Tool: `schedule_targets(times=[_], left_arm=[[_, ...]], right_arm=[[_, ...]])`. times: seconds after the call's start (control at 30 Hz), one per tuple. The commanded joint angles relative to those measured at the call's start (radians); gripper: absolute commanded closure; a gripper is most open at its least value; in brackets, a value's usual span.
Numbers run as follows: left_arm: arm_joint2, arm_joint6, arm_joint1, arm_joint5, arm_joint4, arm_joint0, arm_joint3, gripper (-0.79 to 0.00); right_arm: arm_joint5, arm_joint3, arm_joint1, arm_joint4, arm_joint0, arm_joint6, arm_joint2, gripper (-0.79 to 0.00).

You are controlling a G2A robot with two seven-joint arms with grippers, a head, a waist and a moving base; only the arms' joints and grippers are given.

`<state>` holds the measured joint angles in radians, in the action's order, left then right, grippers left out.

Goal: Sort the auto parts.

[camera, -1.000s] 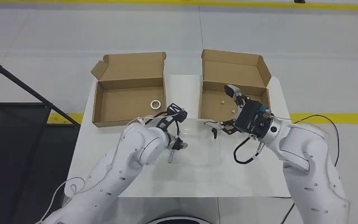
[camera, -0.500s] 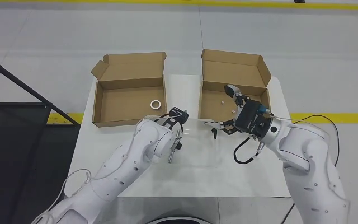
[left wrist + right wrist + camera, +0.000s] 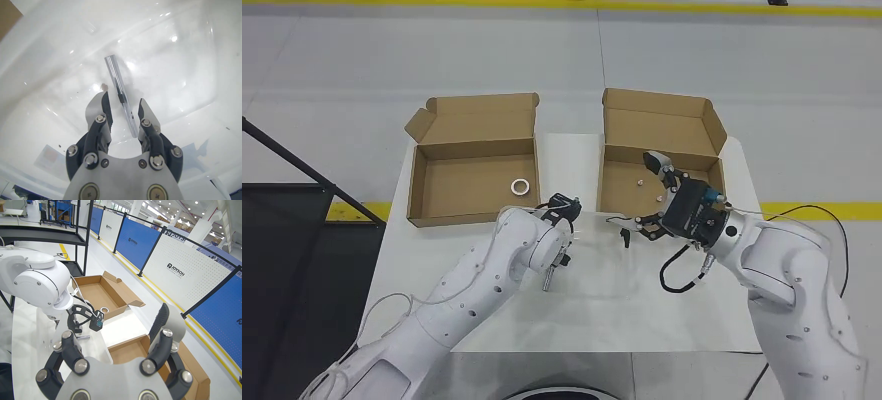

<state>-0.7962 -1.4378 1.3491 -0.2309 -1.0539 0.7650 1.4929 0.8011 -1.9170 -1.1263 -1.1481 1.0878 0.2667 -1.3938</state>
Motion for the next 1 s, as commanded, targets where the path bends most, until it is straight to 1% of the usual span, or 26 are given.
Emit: schedule_targets(times=[0.0,0.1,0.2,0.5,0.77,0.97], left_arm=[[0.004,-0.004,0.004,-0.002,0.004,-0.005,-0.009,-0.351],[0.011,-0.011,0.010,-0.004,0.005,-0.012,-0.024,-0.348],[0.018,-0.021,0.015,-0.007,0.003,-0.020,-0.039,-0.320],[0.033,-0.046,0.031,-0.022,0.003,-0.037,-0.075,-0.299],[0.036,-0.064,0.044,-0.050,0.010,-0.048,-0.109,-0.188],[0.039,-0.076,0.052,-0.056,0.010,-0.055,-0.130,-0.182]], right_arm=[[0.000,0.000,0.000,0.000,0.000,0.000,0.000,-0.785],[0.000,0.000,0.000,0.000,0.000,0.000,0.000,-0.785],[0.000,0.000,0.000,0.000,0.000,0.000,0.000,-0.785],[0.000,0.000,0.000,0.000,0.000,0.000,0.000,-0.785],[0.000,0.000,0.000,0.000,0.000,0.000,0.000,-0.785],[0.000,0.000,0.000,0.000,0.000,0.000,0.000,-0.785]])
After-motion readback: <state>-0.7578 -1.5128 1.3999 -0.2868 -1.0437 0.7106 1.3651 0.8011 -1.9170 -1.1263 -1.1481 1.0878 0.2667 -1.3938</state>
